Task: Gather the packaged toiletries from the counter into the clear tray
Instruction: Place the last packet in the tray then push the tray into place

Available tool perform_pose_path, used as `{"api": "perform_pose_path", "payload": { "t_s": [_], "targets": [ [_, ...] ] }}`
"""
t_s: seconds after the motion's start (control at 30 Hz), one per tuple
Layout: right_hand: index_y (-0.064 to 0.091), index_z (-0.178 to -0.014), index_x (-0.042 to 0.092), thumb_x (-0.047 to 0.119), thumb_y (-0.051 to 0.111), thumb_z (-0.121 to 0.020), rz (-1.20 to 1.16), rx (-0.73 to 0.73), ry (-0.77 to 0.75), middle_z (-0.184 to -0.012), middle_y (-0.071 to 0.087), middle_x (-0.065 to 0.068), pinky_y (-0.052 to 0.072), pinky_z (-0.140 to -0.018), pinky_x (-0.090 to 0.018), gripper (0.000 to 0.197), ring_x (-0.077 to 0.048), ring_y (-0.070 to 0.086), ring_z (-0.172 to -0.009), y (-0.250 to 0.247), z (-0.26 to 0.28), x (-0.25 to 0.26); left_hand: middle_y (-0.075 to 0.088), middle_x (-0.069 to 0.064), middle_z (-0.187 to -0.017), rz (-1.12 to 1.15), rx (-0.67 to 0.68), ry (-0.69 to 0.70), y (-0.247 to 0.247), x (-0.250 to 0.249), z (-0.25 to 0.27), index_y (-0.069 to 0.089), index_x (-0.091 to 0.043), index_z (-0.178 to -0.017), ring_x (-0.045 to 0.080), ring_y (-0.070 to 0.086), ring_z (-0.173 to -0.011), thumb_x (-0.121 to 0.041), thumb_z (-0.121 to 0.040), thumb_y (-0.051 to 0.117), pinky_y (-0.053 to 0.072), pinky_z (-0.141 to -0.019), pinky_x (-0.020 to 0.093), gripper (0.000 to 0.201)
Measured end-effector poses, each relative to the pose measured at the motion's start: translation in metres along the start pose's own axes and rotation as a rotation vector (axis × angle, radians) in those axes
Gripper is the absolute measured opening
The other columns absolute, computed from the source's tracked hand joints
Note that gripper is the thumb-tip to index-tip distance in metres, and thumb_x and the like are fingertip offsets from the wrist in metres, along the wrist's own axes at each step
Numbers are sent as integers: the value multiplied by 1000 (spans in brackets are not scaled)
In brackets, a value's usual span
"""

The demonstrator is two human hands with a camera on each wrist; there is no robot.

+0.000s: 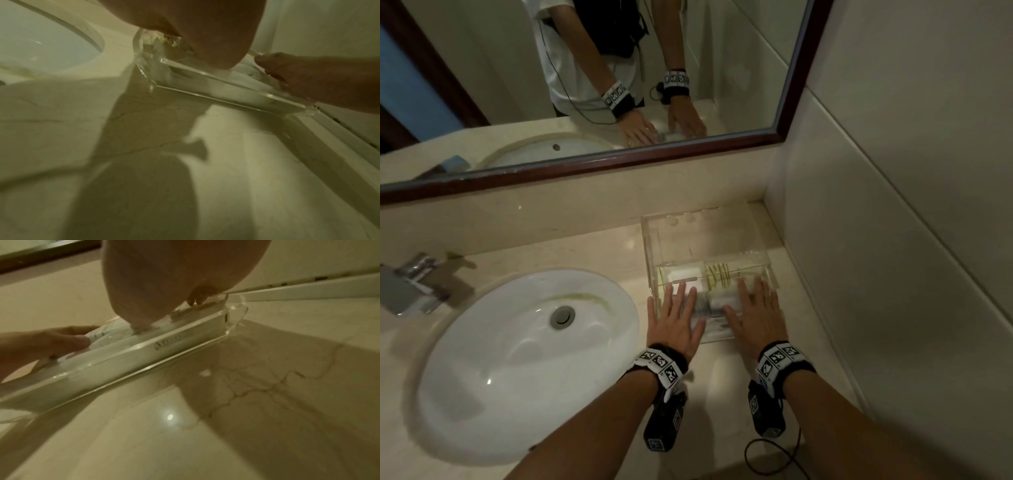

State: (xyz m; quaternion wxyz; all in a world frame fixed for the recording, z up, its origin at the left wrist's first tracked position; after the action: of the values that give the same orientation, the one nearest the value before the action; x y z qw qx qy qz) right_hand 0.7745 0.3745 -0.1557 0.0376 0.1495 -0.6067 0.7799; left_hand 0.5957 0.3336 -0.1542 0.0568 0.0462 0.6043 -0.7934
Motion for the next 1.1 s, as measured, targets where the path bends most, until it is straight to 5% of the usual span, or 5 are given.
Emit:
{"api": "perform_pose_path", "payload": {
  "t_s": [0.2, 0.5, 0.77, 0.93, 1.1],
  "targets": [
    [2, -153, 35, 63, 18, -94, -61, -44, -36, -162, -10, 0, -13, -119, -43, 67, -24, -12, -149, 6, -8, 7, -27, -5, -151, 13, 18, -17, -3, -3, 1, -10, -29, -149, 23, -20, -145, -58, -89, 2, -4, -118, 55, 68],
    [25, -148, 32, 46, 36, -97, -321, -84, 105, -161, 6, -1, 33, -115, -43, 54, -23, 16, -147, 1, -1, 7, -28, -6, -150, 31, 29, 4, -6, -1, 1, -11, -30, -149, 21, -19, -146, -57, -88, 1, -4, -119, 53, 68],
    [43, -138, 28, 47, 45, -93, -296, -141, 30, -156, 22, -2, 38, -110, -45, 49, -22, 22, -143, -2, -7, 12, -20, -5, -157, 62, 21, 20, -7, 3, 0, -12, -31, -149, 20, -18, -146, -57, -90, 5, -5, -119, 51, 66],
    [26, -149, 27, 59, 24, -94, -47, -173, -118, -160, 17, -3, 16, -120, -47, 64, -23, 11, -149, 4, -1, 13, -18, -4, -158, 43, -75, 57, -3, 2, 2, -11, -31, -149, 20, -17, -147, -58, -92, 7, -8, -118, 51, 66],
    [-10, -151, 35, 59, 0, -94, 109, -38, -293, -160, -19, 5, -12, -117, -49, 63, -14, -22, -146, 14, -3, 18, -19, 0, -158, -3, -88, 61, 6, -2, -4, -15, -26, -148, 23, -19, -146, -52, -95, 3, -7, -118, 52, 61]
  ]
}}
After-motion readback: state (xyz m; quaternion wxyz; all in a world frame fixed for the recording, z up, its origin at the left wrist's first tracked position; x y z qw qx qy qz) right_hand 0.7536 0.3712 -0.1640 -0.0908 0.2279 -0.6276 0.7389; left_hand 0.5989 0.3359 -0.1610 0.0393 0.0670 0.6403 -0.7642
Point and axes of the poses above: each hand's wrist, its own z-axis away from the middle knuckle, its own y-axis out of the palm, x = y × z, the point moved 1 cm from there along -z, towards the middle knuckle
